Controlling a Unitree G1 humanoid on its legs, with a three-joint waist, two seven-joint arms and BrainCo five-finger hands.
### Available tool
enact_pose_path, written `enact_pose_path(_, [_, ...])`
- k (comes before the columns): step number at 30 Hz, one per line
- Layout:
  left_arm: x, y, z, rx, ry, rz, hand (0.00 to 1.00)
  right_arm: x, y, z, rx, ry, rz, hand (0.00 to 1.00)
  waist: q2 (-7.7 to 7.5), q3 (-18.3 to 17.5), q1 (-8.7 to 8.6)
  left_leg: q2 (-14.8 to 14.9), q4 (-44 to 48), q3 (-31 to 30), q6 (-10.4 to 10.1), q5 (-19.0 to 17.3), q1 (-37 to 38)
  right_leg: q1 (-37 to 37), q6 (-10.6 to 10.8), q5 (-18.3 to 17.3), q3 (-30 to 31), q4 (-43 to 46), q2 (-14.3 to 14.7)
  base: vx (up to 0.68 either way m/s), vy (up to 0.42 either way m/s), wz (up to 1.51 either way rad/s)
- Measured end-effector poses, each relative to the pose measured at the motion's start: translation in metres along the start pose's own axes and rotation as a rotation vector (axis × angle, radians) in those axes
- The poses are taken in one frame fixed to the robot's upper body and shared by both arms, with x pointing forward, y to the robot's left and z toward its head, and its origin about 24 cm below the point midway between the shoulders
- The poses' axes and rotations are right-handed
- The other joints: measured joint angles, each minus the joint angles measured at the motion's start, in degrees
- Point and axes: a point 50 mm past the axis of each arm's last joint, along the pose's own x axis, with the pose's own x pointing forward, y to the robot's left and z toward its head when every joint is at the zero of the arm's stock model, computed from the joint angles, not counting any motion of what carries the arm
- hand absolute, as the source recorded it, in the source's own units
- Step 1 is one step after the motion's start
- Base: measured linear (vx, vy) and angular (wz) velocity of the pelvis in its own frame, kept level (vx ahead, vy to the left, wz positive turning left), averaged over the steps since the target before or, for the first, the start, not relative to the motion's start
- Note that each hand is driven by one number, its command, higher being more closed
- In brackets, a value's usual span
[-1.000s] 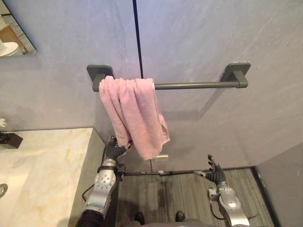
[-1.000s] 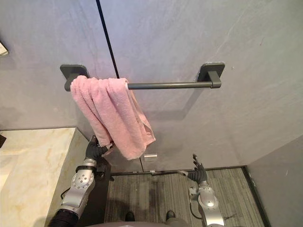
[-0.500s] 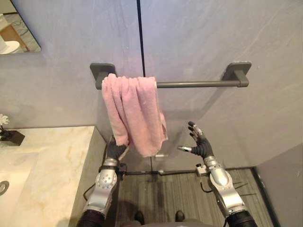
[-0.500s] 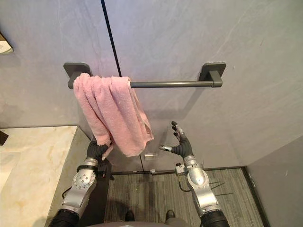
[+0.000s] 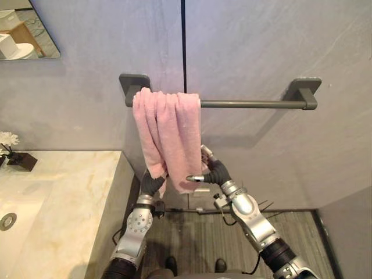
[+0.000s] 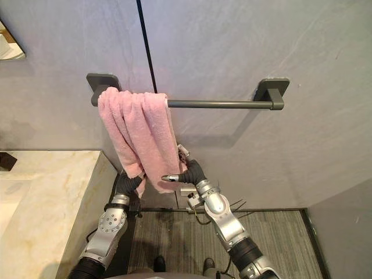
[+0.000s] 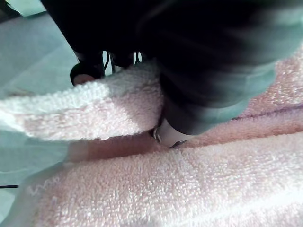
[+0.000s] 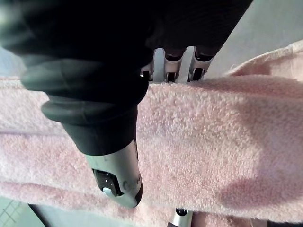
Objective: Organize washtable
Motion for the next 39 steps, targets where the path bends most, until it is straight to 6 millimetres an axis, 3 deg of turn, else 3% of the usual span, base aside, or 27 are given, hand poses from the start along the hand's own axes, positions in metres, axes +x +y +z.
enact_pose_path(4, [0.0,-0.002,0.0,-0.001,0.0,-0.004,1.0,0.003,0.003,0.002,-0.004,-0.007,0.018,1.0,-0.57,-0.4,0.97,-0.1,0.0,-0.2,0.0,0.0,-0.2,-0.1,0.0,0.0,-0.2,0.0,-0.1,-0.02,-0.009,0.02])
enact_pose_path(10, [0.0,-0.001,0.0,0.0,-0.001,0.007,1.0,0.005,0.0,-0.001,-0.011,0.006,0.011,1.0,-0.98,-0.6,0.94,-0.1,0.0,-0.3,0.1,0.1,-0.4,-0.2,0.0,0.0,-0.2,0.0,-0.2,0.0,-0.002,0.01])
enact_pose_path(19, [0.001,0.005,0.002,-0.001,-0.008,0.03,1.0,-0.007,-0.036,-0.004,-0.001,0.019,-0.154,1.0,-1.02,-0.7,0.96,-0.1,-0.1,-0.2,0.2,0.1,-0.3,-0.3,0.0,0.0,-0.1,0.1,-0.2,-0.01,-0.006,0.0])
enact_pose_path(22, [0.002,0.011,0.002,-0.001,-0.012,0.045,1.0,-0.023,-0.057,-0.006,-0.003,0.026,-0.255,1.0,-1.07,-0.7,0.93,-0.1,-0.3,0.0,0.2,0.1,0.1,-0.1,0.0,0.0,0.0,0.1,-0.2,0.0,0.0,-0.01])
enact_pose_path(27, [0.003,0.002,0.021,-0.041,-0.101,0.003,1.0,-0.041,-0.073,-0.01,-0.003,0.043,-0.348,1.0,-1.15,-0.7,0.75,-0.1,-0.4,0.2,0.2,0.1,0.4,0.0,0.1,-0.1,0.2,0.2,-0.2,0.0,0.0,0.0])
enact_pose_path(39, [0.002,-0.012,0.02,-0.092,-0.093,-0.05,1.0,-0.052,-0.08,-0.015,0.065,0.045,-0.453,1.0,-1.11,-0.7,-1.21,-0.3,-0.9,1.7,0.2,0.1,1.0,-0.8,0.4,-0.3,1.6,1.1,-0.1,-0.01,-0.005,-0.06])
